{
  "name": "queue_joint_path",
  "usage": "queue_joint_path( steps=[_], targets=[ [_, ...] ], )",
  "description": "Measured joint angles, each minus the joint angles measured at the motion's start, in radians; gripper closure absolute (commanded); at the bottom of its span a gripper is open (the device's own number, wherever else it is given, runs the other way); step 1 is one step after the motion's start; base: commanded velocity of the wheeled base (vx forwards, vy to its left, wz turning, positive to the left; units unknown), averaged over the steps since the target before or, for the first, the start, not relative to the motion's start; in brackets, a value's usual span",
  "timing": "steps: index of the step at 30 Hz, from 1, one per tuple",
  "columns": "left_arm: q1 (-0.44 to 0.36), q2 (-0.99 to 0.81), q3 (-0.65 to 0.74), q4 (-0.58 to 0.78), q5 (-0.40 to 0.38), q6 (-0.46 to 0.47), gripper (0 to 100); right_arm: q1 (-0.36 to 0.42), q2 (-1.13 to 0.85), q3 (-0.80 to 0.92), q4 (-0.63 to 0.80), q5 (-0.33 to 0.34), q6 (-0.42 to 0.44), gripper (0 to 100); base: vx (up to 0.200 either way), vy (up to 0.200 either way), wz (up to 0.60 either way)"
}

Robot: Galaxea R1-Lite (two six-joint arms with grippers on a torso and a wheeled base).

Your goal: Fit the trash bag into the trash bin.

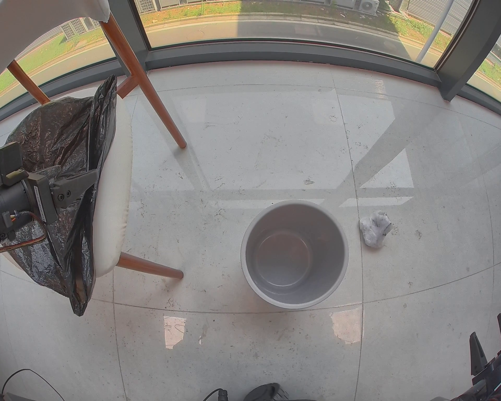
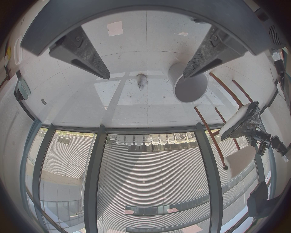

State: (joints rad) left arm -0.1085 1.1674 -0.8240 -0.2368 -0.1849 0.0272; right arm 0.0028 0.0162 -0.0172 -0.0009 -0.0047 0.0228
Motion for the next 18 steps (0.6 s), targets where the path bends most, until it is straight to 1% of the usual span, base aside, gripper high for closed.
queue_joint_path(
  steps=[4, 10, 14, 18],
  targets=[
    [-0.006, 0.002, -0.001, 0.003, 0.034, 0.021, 0, 0.000, 0.000, 0.000, 0.000, 0.000, 0.001, 0, 0.000, 0.000, 0.00],
    [-0.015, 0.012, 0.000, 0.003, 0.100, 0.028, 0, 0.000, 0.000, 0.000, 0.000, 0.000, 0.006, 0, 0.000, 0.000, 0.00],
    [-0.044, 0.032, -0.002, 0.001, 0.149, 0.028, 0, 0.000, 0.000, 0.000, 0.000, 0.000, 0.009, 0, 0.000, 0.000, 0.00],
    [-0.075, 0.064, -0.003, -0.004, 0.182, 0.027, 0, 0.000, 0.000, 0.000, 0.000, 0.000, 0.010, 0, 0.000, 0.000, 0.00]
  ],
)
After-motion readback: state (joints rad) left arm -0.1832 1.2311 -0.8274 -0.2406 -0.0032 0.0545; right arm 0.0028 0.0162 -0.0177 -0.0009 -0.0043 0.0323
